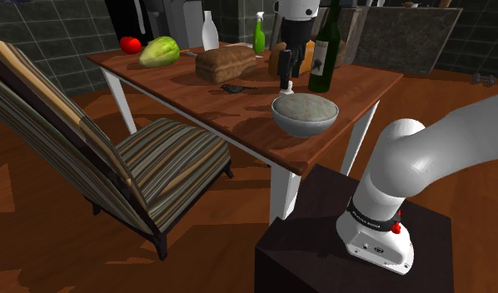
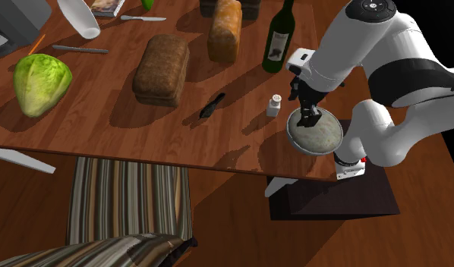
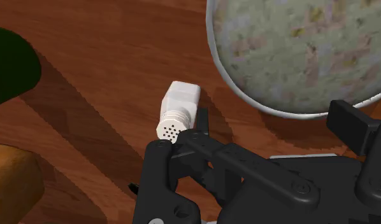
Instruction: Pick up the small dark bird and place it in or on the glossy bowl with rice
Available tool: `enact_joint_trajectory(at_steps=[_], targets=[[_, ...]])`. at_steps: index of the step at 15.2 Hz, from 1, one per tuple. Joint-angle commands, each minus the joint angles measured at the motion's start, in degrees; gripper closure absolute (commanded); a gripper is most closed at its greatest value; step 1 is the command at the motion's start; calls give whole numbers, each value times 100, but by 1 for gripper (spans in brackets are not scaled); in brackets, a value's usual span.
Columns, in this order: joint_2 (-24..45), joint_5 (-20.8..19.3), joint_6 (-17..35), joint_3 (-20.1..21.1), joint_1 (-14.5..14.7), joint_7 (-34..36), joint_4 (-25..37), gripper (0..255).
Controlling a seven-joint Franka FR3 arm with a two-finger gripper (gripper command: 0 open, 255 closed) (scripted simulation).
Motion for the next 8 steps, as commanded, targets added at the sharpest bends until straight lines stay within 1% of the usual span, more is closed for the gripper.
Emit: enact_joint_trajectory(at_steps=[1,5,8], targets=[[0,0,0,0,0,0,0,0],[653,-292,525,-437,121,-958,216,0],[1207,-428,893,-736,230,-1662,478,0]])
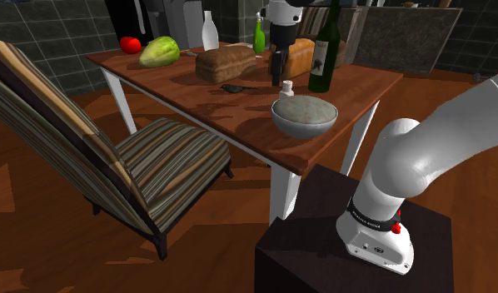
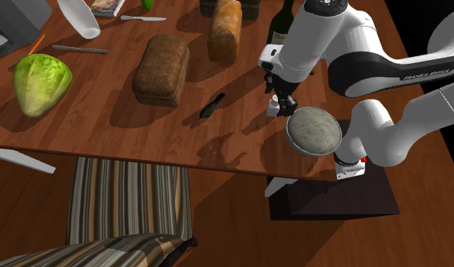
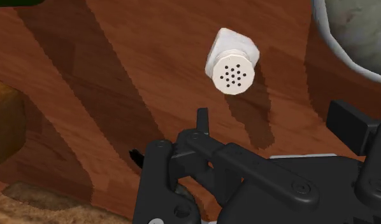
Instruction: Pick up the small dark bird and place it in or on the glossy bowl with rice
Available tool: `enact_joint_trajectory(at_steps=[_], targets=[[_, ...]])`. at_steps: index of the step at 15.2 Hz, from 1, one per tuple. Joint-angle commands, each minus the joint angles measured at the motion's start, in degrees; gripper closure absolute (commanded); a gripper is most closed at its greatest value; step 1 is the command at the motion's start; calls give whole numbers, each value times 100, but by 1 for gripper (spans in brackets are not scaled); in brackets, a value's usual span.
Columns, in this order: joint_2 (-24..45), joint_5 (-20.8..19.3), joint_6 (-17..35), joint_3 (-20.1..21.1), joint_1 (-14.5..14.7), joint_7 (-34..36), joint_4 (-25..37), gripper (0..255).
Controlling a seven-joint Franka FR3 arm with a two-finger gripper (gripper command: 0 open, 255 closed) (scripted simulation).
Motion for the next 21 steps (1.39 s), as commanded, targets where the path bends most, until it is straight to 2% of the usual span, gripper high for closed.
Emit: enact_joint_trajectory(at_steps=[1,8,16,21], targets=[[392,-72,278,-189,83,-485,168,0],[1846,-12,939,-737,368,-2127,1129,0],[3574,497,1286,-994,501,-3938,2619,0],[3681,529,1647,-1000,477,-3960,2363,0]])
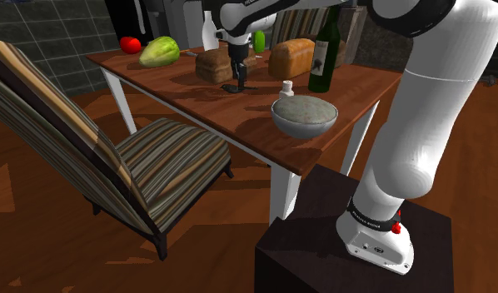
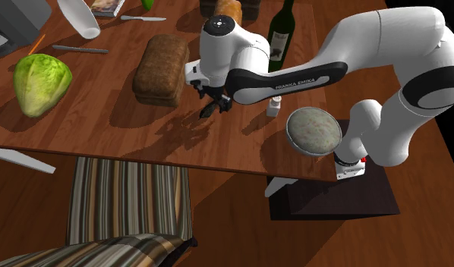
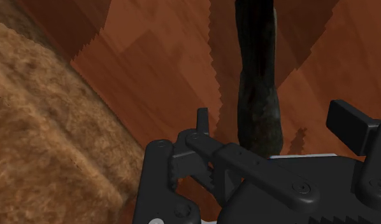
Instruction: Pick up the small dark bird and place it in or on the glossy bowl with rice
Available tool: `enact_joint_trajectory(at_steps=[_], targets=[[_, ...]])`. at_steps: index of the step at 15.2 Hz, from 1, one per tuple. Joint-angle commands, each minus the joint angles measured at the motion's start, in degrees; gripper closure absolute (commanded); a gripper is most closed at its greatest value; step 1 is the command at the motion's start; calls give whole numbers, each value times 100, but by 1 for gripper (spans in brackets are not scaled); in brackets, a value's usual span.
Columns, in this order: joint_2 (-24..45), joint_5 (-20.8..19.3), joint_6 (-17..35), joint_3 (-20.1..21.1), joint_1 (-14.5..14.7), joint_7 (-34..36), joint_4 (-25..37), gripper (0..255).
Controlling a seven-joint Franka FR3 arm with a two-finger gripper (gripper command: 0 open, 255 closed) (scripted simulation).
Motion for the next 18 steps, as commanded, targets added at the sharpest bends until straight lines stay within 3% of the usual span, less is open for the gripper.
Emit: enact_joint_trajectory(at_steps=[1,10,11,18], targets=[[35,12,140,-8,-10,-24,-101,0],[77,25,250,-11,-16,-32,-172,0],[77,25,250,-11,-16,-32,-172,255],[77,25,250,-11,-16,-32,-172,255]])
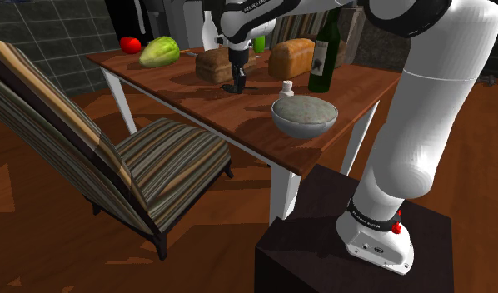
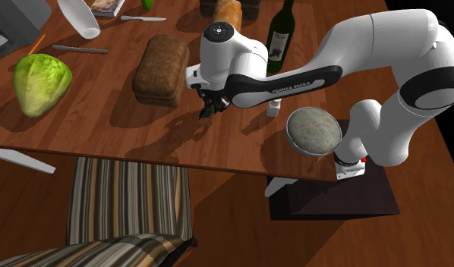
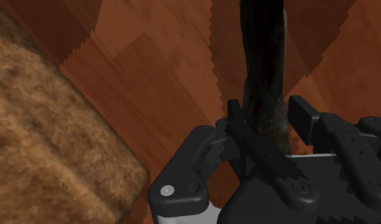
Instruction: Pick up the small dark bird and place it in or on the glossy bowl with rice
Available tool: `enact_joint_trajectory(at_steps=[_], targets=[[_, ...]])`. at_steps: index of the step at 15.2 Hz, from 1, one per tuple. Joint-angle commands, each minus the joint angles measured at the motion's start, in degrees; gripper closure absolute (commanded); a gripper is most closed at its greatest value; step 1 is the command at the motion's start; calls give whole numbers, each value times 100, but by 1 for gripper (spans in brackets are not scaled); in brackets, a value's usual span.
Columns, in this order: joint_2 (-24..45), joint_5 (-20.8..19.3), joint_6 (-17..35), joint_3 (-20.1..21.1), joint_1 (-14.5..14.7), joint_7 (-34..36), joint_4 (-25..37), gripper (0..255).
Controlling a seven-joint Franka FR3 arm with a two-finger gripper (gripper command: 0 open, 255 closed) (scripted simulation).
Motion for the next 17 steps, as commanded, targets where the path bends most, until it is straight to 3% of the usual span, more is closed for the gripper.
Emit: enact_joint_trajectory(at_steps=[1,17], targets=[[0,0,0,0,0,0,0,255],[-78,-7,-1138,3,6,-36,1065,255]])
